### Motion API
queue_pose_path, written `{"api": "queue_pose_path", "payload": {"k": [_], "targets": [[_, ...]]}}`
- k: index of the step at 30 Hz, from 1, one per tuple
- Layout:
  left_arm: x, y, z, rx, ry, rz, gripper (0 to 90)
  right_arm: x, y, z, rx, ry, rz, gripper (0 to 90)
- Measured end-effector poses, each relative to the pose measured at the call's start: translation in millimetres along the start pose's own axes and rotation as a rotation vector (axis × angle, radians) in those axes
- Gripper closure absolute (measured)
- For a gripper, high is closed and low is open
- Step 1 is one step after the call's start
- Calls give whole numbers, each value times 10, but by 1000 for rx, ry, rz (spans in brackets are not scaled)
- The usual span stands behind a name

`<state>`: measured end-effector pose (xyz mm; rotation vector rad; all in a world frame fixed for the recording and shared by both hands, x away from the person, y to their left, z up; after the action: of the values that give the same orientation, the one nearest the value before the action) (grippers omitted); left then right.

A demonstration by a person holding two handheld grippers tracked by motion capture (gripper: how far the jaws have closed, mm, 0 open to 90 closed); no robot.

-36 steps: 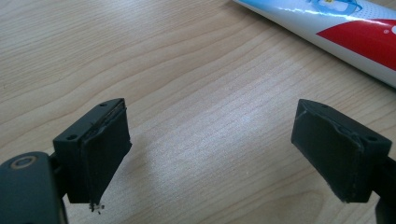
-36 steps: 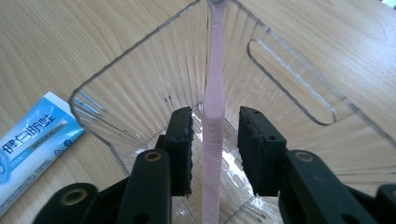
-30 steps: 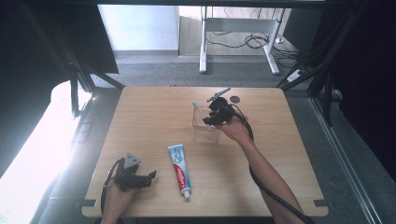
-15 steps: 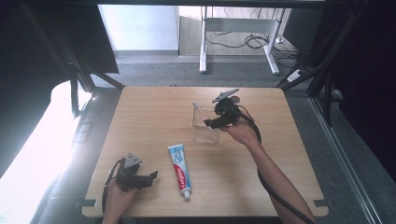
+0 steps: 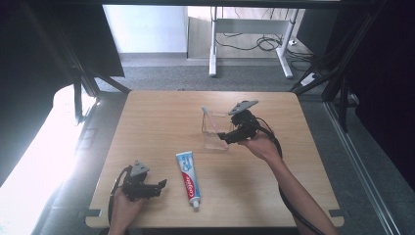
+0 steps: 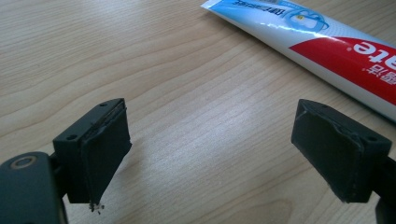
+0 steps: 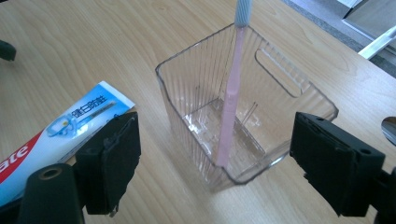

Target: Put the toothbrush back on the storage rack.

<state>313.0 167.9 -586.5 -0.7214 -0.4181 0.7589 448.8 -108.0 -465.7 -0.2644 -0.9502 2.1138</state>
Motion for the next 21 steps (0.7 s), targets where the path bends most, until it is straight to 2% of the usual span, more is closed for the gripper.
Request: {"api": "queue_pose_path", "payload": {"k": [9,21], "targets": [[-3,-11,-3,-5,1,2,116,-10,204,125,-9,5,3,120],[-8,-13,1,-4,1,2,116,-29,469,198,9,29,9,6]]}}
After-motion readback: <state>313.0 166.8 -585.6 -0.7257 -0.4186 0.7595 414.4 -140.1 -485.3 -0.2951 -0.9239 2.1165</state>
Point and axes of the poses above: each handheld gripper's, and its own axes: z roughly backward along the jaws, y roughly out of its underside, x roughly to its left, the point moved 8 cm from there along -z, roughly forward along the jaws, and after that the axes turned 14 degrees about -z, right-handed, at the moved point
